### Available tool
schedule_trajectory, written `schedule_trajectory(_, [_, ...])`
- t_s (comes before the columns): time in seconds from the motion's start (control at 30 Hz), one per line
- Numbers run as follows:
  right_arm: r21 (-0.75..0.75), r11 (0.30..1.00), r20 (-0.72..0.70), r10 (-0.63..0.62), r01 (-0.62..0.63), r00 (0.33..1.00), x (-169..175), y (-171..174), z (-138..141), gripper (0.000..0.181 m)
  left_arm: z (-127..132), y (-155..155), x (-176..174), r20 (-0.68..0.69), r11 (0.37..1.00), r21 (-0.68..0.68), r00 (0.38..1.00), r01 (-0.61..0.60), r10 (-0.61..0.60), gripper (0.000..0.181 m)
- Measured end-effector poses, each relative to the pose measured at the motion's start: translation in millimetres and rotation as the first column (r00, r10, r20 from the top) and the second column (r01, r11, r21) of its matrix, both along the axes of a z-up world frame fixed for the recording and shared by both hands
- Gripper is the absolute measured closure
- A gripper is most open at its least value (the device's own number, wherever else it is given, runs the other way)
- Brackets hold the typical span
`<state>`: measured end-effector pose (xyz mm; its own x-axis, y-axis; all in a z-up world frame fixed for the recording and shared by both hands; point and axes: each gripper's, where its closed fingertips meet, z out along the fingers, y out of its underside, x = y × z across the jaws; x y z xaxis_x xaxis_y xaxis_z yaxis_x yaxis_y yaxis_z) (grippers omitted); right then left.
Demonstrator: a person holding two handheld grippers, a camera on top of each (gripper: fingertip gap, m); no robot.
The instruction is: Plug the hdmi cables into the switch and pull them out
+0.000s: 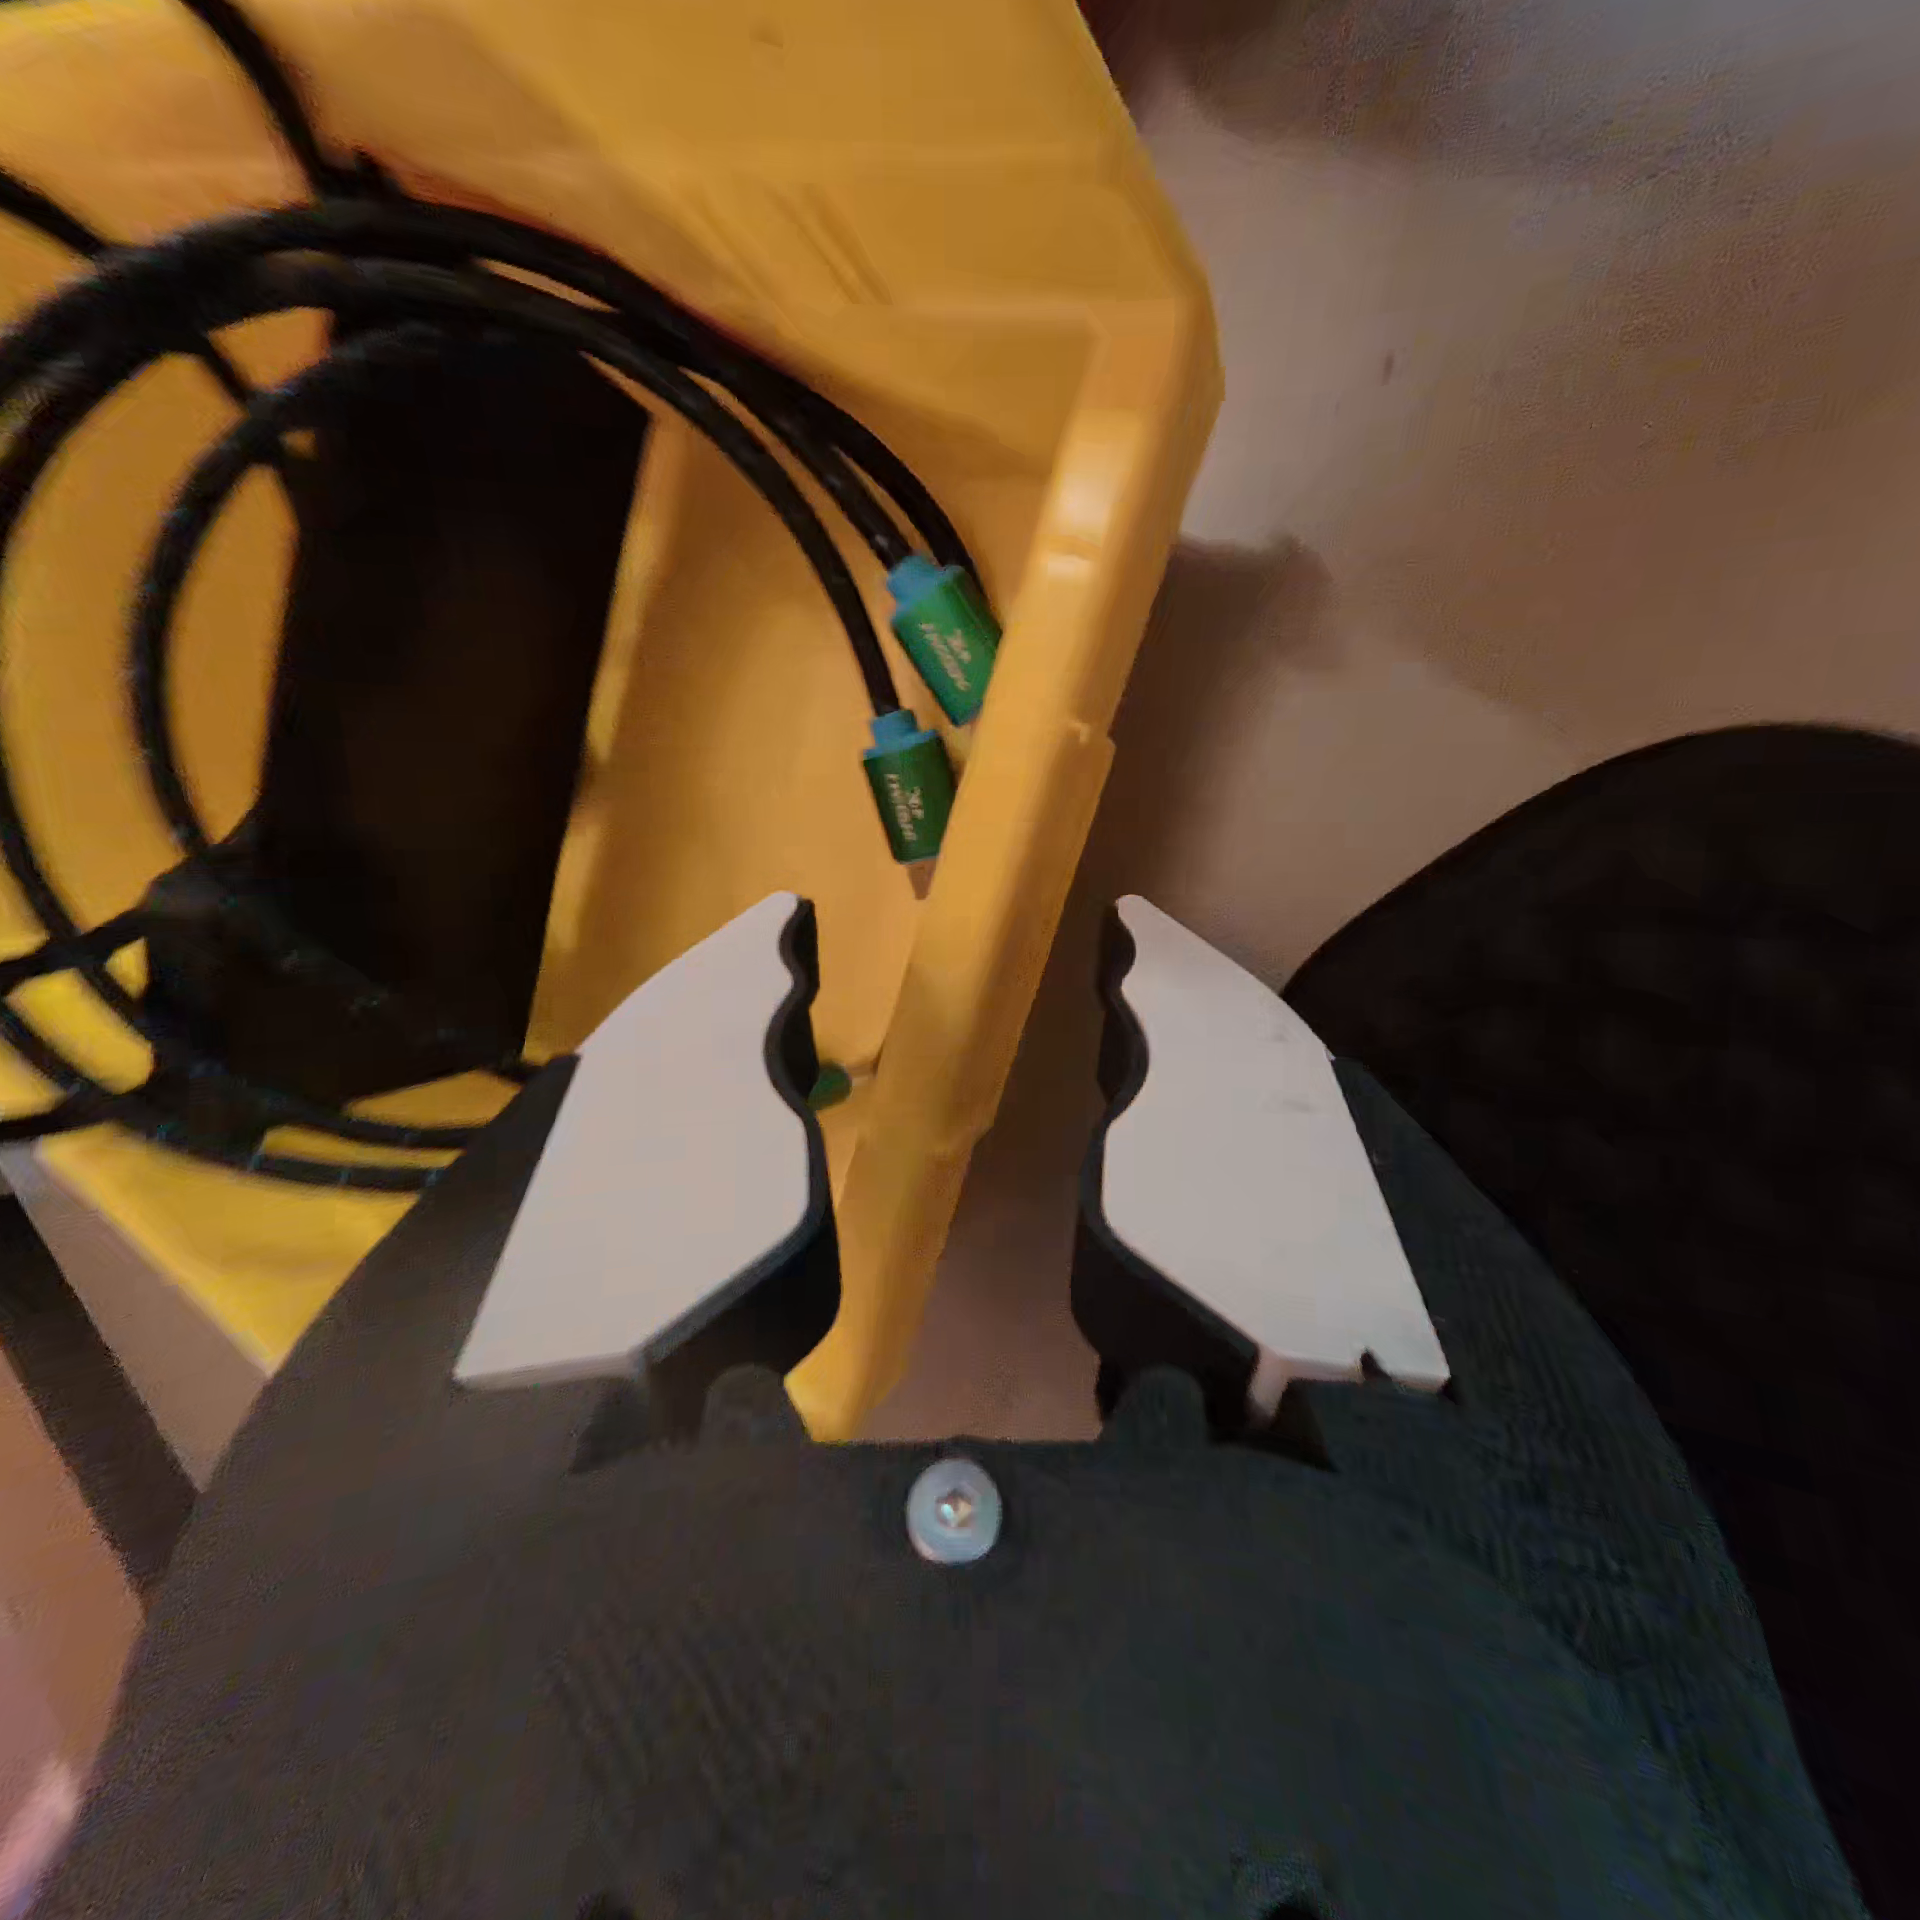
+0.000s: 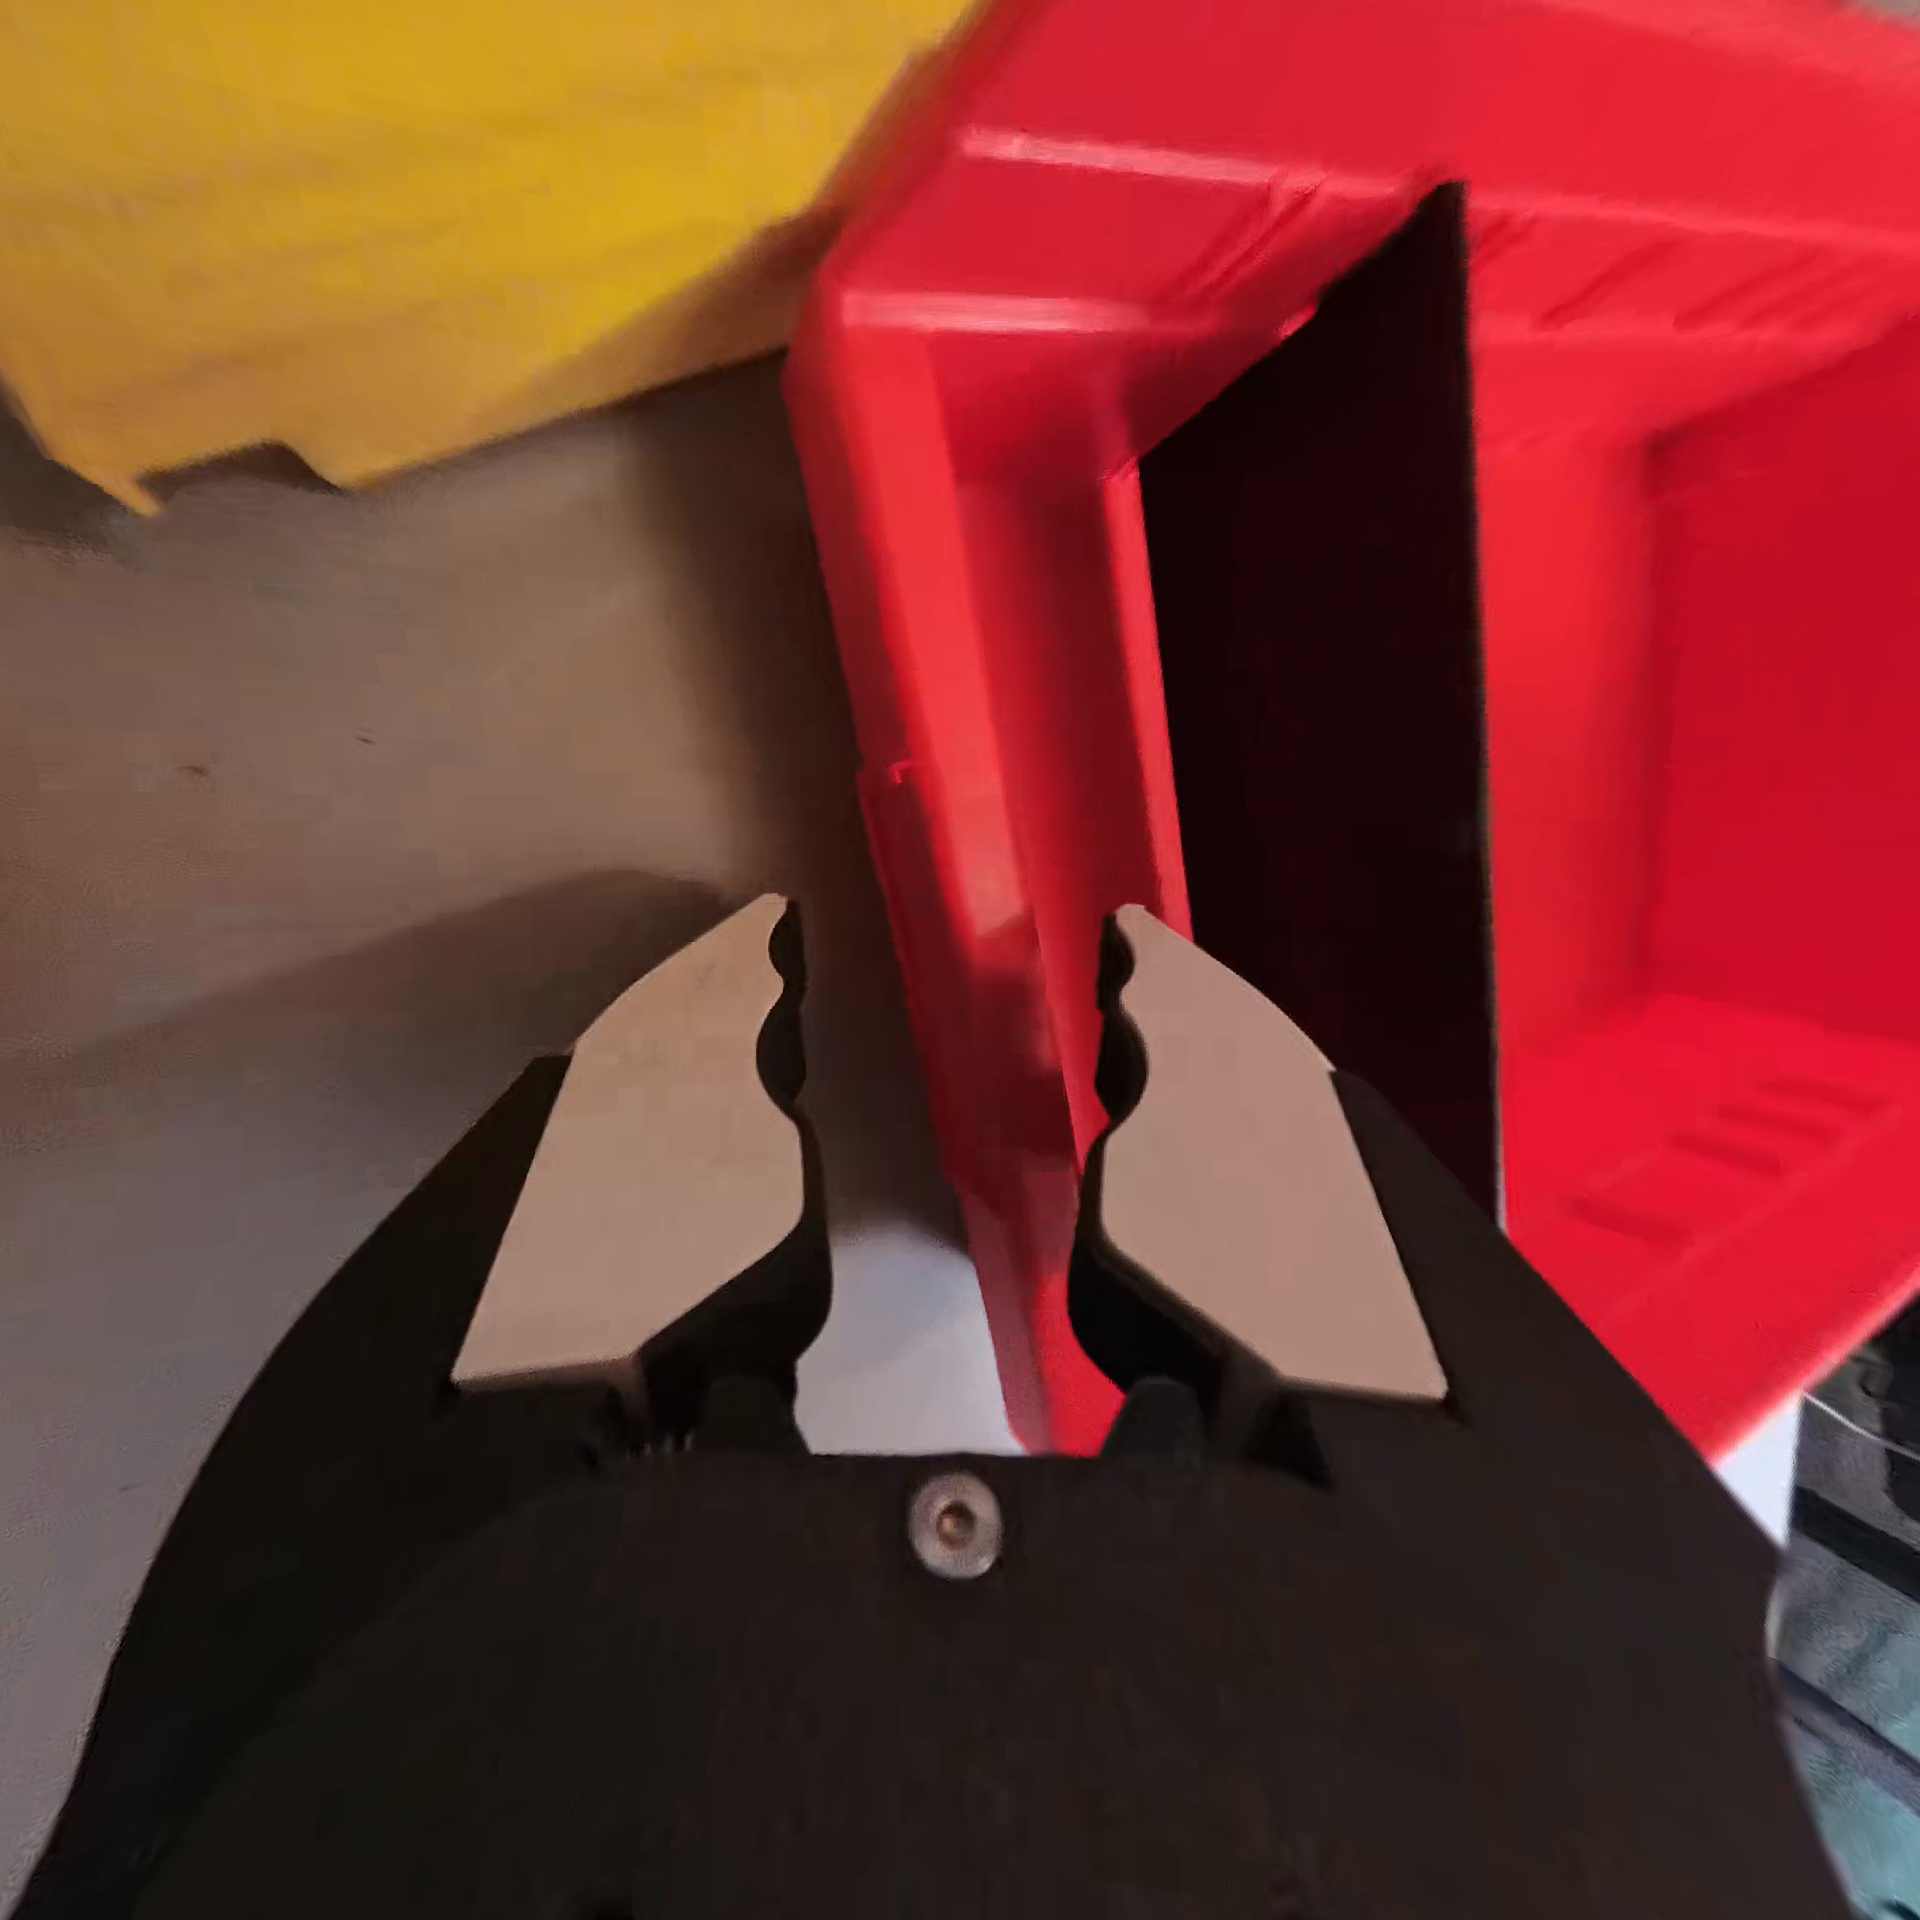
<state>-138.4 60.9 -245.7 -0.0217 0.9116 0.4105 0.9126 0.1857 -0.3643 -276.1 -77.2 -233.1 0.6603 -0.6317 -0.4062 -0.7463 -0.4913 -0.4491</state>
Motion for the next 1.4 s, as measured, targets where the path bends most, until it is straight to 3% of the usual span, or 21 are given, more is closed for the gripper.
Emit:
schedule_trajectory(0.03, [0.016,1.000,0.042,0.001,-0.002,0.999,0,6,-7,0.139,-11,4,1,-0.053,0.999,-0.044,0.998,0.026,-0.028,0.127])
schedule_trajectory(0.1, [0.014,1.000,0.059,0.022,-0.023,0.998,0,7,-13,0.151,-27,12,0,-0.111,0.993,-0.094,0.991,0.065,-0.075,0.137])
schedule_trajectory(0.2, [-0.032,0.999,0.050,-0.040,0.042,0.998,17,-1,-10,0.151,-38,17,7,-0.058,0.986,-0.119,0.991,0.114,-0.121,0.148])
schedule_trajectory(0.57, [0.014,0.982,0.046,-0.189,0.188,0.981,161,-12,-10,0.149,-37,44,-1,-0.042,0.998,-0.048,0.998,0.036,-0.038,0.148])
schedule_trajectory(0.93, [0.031,0.951,0.117,-0.311,0.309,0.943,250,59,-11,0.152,-37,85,-27,-0.055,1.000,-0.022,0.998,-0.021,0.020,0.148])
schedule_trajectory(1.1, [0.115,0.872,0.083,-0.485,0.475,0.871,268,103,-7,0.147,-36,111,-46,-0.071,0.999,0.018,0.997,-0.039,0.040,0.147])
schedule_trajectory(1.17, [0.169,0.812,-0.001,-0.567,0.559,0.824,267,112,3,0.145,-34,121,-56,-0.078,0.996,0.059,0.994,-0.074,0.078,0.145])
schedule_trajectory(1.27, [0.115,0.777,-0.294,-0.569,0.619,0.768,237,106,34,0.142,-23,121,-57,0.004,0.991,0.091,0.996,-0.094,0.094,0.141])
schedule_trajectory(1.4, [-0.123,0.836,-0.654,-0.473,0.534,0.591,189,83,68,0.144,19,118,-59,0.160,0.975,0.183,0.983,-0.125,0.096,0.141])
